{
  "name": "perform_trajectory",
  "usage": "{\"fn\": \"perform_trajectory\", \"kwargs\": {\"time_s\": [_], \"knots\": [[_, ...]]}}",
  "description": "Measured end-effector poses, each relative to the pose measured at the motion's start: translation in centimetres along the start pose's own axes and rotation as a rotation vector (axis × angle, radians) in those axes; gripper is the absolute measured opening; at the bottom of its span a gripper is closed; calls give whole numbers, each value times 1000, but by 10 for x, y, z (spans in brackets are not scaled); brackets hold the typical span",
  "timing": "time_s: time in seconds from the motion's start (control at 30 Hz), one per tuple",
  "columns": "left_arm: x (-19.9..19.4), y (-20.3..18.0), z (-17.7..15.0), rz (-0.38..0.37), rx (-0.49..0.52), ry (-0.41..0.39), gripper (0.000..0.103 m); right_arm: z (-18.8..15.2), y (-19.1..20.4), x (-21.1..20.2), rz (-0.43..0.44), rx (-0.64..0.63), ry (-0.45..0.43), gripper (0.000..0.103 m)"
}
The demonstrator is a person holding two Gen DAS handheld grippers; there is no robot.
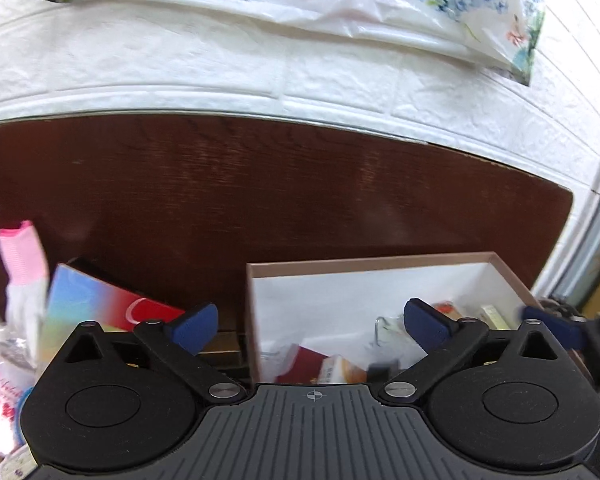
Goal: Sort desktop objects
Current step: 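Open both grippers to drop the hook packs into the box, then withdraw both tools from the box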
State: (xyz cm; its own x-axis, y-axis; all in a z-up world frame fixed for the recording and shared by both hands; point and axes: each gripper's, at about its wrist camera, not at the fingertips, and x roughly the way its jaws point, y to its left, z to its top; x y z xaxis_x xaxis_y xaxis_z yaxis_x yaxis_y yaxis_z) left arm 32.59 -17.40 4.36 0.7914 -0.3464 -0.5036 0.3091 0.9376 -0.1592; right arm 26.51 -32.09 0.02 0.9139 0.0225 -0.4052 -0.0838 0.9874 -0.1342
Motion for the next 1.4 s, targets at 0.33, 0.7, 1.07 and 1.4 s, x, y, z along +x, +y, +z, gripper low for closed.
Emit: {"fn": "perform_trajectory", "kwargs": {"time_s": [0.33, 0.7, 1.07, 1.4], "knots": [[-17, 3, -21, 52, 2, 30, 103, -9, 2, -32, -24, 16, -8, 102], [-69, -6, -36, 78, 28, 0, 103, -10, 10, -73, -8, 32, -25, 103], [-137, -23, -58, 100, 100, -50, 103, -22, 24, -129, 8, 43, -59, 103], [-196, -44, -100, 118, 130, -57, 103, -50, 37, -192, -20, 13, -75, 103]]}}
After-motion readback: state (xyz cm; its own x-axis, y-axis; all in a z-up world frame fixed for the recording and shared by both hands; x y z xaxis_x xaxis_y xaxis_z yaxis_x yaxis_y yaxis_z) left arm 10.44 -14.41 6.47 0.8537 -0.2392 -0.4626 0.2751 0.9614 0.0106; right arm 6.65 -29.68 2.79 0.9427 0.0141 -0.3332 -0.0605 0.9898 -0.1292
